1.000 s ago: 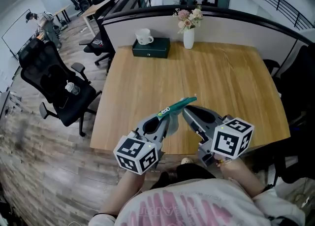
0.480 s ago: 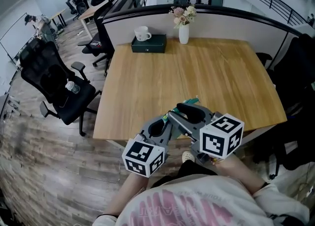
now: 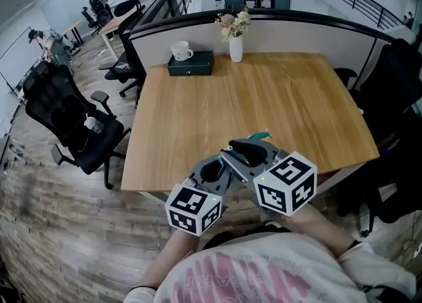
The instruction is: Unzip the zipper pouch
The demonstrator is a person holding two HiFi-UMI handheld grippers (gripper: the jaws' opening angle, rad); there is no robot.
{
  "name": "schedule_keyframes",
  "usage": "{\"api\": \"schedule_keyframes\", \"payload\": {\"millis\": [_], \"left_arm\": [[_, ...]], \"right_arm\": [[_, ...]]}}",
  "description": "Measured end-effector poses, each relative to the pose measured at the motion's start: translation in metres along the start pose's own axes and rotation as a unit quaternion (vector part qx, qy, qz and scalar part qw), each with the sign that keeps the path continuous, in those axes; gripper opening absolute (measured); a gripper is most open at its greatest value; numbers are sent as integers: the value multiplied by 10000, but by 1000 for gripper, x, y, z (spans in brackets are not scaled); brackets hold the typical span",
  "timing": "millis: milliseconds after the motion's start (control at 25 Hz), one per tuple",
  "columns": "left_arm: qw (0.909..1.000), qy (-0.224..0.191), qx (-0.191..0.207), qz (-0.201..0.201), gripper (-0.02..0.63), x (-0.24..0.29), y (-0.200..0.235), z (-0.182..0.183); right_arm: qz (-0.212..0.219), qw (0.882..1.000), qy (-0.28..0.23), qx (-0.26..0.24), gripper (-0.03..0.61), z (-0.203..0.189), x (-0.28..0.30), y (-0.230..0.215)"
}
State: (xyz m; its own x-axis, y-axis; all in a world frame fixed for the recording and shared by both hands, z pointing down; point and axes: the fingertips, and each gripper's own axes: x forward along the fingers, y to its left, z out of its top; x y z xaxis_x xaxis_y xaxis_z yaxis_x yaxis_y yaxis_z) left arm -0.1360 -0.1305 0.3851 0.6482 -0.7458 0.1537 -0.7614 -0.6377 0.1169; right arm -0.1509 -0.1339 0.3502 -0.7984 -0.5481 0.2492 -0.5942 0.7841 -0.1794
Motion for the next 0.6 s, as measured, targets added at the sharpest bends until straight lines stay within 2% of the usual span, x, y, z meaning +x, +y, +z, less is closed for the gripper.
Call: {"api": "schedule_keyframes", "payload": {"millis": [160,400,600], "left_arm": [[10000,8,-9,87,7,17,0,6],[9990,-82,-261,352,7,53,-1,17],[9988,-62,-303,376,6,84,-14,20]], "right_arm": [[-4,9996,-29,-291,101,7,-6,-15],[86,9986,-98,-516,81,23,-17,-50],[261,9987,-202,-396,46,29,-31,-74]]}}
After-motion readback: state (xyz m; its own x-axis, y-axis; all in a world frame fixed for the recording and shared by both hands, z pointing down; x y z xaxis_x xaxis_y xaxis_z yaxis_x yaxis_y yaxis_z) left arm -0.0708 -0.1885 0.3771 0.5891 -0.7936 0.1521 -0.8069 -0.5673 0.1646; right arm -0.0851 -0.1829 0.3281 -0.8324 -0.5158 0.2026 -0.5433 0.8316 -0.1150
